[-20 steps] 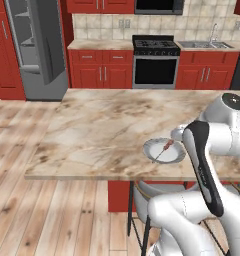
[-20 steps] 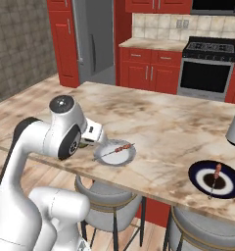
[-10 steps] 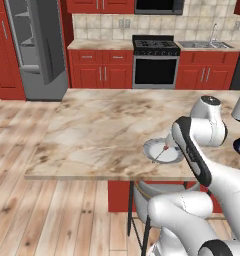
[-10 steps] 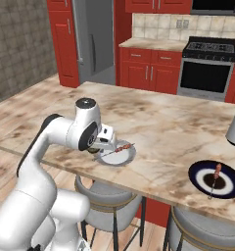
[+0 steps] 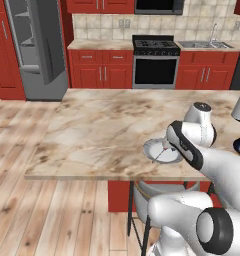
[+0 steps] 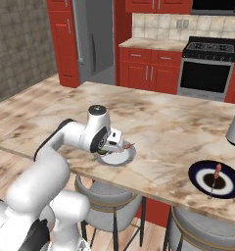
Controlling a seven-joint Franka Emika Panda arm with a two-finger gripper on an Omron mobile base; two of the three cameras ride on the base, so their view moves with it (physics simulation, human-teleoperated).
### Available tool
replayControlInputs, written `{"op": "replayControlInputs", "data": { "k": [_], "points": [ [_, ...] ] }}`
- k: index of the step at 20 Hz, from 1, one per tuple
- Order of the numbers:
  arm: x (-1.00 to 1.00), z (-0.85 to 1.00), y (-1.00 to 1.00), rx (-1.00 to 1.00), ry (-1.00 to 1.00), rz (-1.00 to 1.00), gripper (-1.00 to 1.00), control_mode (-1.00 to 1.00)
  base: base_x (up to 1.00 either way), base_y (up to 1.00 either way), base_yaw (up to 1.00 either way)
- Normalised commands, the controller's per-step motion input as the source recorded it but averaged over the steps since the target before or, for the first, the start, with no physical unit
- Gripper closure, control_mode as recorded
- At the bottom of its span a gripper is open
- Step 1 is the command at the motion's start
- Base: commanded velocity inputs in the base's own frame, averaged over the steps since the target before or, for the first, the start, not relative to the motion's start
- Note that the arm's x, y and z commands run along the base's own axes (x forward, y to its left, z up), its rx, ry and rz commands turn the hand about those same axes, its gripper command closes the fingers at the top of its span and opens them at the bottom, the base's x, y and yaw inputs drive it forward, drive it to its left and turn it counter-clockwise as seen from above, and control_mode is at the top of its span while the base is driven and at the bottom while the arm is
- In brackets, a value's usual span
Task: Pick up the kiwi and banana from the fridge and place one fruit on each plate on the dining counter.
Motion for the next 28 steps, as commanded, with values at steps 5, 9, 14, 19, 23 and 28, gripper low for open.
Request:
{"op": "replayControlInputs", "data": {
  "k": [5, 9, 14, 19, 23, 28],
  "points": [
    [0.39, -0.35, -0.12, 0.00, 0.01, -0.02, 1.00, -1.00, 0.00, 0.00, 0.00],
    [0.28, -0.31, -0.19, 0.00, 0.01, 0.00, 1.00, -1.00, 0.00, 0.00, 0.00],
    [0.21, -0.25, -0.14, 0.00, 0.01, 0.00, 1.00, -1.00, 0.00, 0.00, 0.00],
    [0.17, -0.20, -0.04, 0.00, 0.02, 0.00, 1.00, -1.00, 0.00, 0.00, 0.00],
    [0.14, -0.13, 0.00, 0.00, 0.01, 0.00, 1.00, -1.00, 0.00, 0.00, 0.00],
    [0.14, -0.18, 0.00, 0.00, 0.03, 0.00, 1.00, -1.00, 0.00, 0.00, 0.00]
  ]
}}
